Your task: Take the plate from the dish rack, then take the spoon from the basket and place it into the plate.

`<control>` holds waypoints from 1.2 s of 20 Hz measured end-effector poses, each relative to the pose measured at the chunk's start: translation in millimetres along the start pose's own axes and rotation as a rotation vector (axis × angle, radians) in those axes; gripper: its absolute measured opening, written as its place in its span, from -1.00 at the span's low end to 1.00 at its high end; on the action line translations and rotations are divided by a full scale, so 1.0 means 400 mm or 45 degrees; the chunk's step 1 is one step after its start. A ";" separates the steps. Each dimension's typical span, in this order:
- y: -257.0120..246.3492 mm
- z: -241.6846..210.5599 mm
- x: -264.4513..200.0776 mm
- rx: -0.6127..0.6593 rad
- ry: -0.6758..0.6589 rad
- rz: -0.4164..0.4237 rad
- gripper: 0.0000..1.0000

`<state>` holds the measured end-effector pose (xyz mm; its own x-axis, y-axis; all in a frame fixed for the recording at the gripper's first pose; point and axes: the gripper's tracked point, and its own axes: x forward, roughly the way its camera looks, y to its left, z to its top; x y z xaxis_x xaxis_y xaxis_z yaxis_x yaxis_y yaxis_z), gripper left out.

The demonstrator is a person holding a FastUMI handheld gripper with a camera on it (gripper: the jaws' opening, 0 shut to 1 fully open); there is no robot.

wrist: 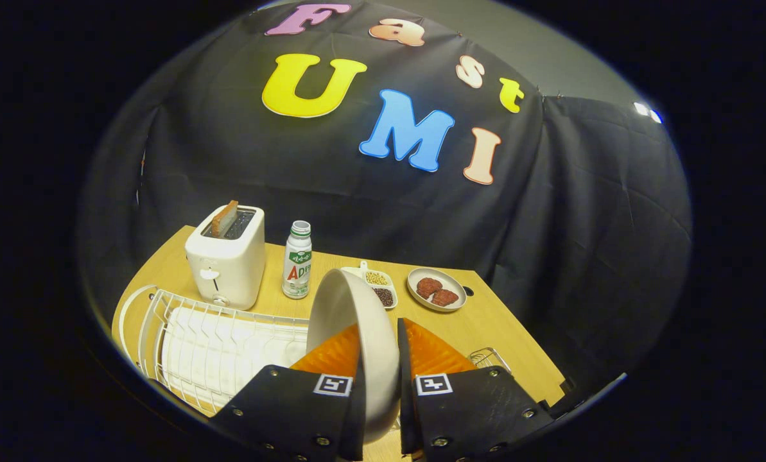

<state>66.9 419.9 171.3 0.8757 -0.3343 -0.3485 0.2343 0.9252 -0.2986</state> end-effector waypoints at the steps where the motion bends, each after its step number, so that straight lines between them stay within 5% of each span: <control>1: -0.006 0.002 -0.012 0.001 -0.008 -0.003 -0.56; 13: -0.065 -0.063 -0.217 -0.046 -0.039 -0.019 -0.57; 24: -0.006 -0.286 -0.373 -0.041 0.056 0.149 -0.57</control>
<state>-112.5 447.1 122.5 0.8766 -0.2327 -0.4212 0.1175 0.9523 -0.2815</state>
